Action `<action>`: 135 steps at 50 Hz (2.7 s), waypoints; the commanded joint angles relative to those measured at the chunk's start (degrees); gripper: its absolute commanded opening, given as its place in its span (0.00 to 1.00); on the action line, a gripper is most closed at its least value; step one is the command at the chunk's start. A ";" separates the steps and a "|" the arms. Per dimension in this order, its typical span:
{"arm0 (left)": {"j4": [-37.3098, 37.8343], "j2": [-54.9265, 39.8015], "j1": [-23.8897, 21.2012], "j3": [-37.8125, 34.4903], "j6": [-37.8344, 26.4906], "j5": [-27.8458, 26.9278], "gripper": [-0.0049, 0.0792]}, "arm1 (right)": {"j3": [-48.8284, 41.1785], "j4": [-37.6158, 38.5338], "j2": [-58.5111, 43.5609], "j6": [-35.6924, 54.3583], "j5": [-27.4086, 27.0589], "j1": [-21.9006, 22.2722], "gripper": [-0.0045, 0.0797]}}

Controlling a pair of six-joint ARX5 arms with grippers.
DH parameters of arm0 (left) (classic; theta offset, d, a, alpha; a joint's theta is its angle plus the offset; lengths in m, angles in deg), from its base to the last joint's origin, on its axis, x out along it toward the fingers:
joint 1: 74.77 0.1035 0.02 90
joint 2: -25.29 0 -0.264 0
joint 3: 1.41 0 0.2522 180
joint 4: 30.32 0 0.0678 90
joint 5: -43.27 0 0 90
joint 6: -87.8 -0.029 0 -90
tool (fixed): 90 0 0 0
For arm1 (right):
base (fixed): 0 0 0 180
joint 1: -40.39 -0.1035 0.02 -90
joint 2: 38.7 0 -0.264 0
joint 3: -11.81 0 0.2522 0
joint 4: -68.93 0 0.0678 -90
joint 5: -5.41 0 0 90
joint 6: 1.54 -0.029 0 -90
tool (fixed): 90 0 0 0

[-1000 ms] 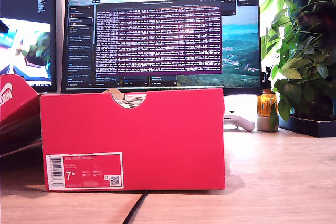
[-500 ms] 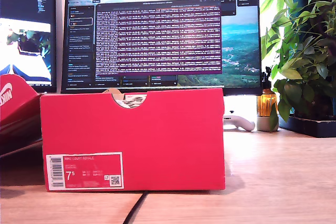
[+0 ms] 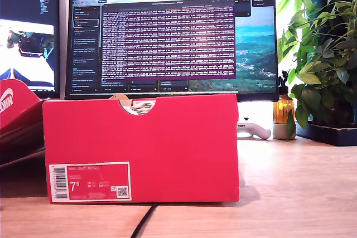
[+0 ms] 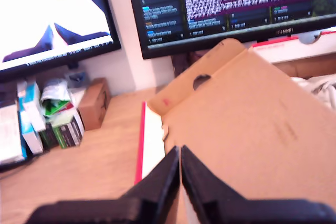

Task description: Pack the white shoes by picking the first shoe and placing it inside the red shoebox, left side, then picking and rotating the second shoe and placing it in the shoebox

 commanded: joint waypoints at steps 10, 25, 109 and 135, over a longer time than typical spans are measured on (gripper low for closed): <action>2.19 4.52 0.28 -2.64 1.70 -0.68 0.04 | -5.03 2.67 3.02 -0.11 0.55 0.48 0.04; 3.58 5.73 0.31 -2.64 1.27 -0.61 0.04 | -8.66 2.21 7.76 -1.75 3.06 0.48 0.04; 10.27 5.75 1.62 -2.64 6.73 3.50 0.04 | -5.92 -44.54 51.36 -2.64 0.28 -0.35 0.04; 14.23 5.75 1.57 -2.62 9.40 2.84 0.04 | -7.17 -41.00 50.58 -4.94 0.98 -0.37 0.04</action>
